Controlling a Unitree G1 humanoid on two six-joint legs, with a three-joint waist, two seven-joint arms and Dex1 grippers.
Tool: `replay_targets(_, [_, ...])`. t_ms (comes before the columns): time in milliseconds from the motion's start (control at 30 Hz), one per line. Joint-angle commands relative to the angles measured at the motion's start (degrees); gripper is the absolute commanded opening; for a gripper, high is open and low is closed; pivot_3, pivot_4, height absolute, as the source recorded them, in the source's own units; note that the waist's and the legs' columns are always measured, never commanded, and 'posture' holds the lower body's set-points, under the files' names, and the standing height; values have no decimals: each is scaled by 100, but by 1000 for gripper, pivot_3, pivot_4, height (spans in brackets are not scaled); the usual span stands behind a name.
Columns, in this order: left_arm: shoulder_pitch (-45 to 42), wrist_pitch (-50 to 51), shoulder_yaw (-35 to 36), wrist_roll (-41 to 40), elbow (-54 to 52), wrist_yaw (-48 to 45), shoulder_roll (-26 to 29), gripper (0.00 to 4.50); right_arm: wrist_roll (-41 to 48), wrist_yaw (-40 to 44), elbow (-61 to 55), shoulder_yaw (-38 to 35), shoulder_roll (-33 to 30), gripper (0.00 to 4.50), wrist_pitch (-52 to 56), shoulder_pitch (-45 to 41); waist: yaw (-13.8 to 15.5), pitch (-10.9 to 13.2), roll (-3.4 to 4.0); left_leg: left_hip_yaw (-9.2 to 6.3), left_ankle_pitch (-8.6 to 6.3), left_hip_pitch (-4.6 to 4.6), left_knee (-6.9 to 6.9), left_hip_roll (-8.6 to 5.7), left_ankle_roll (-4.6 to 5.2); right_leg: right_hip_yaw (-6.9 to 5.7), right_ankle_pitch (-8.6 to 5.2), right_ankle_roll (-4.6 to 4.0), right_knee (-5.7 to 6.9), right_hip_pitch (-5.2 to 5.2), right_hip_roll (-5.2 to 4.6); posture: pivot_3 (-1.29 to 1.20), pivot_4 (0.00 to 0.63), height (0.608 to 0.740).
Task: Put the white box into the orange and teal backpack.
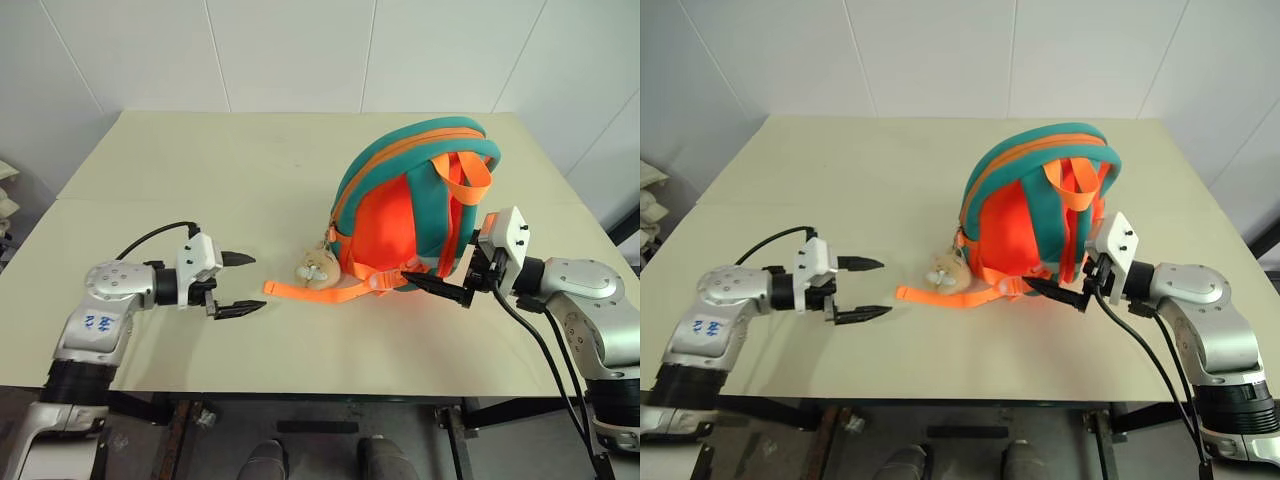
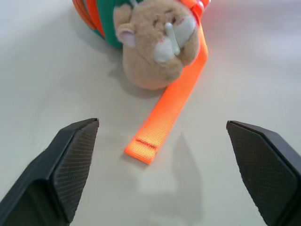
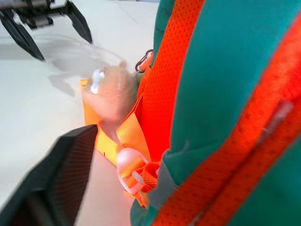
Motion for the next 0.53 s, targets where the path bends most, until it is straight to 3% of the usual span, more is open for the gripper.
replay_targets(33, [199, 232, 310, -295, -587, 120, 113, 4500, -53, 173, 132, -279, -209, 4488, -311, 46, 6, 0, 0, 0, 0, 0, 0, -2, 0, -1, 0, 0, -3, 2, -2, 0, 150, 740])
replay_targets(533, [183, 590, 303, -531, -1037, 373, 63, 4500, -352, 218, 733, -438, -465, 4488, -696, 246, -22, 0, 1, 1, 0, 0, -6, -2, 0, -1, 2, -1, -21, 6, -1, 0, 150, 740])
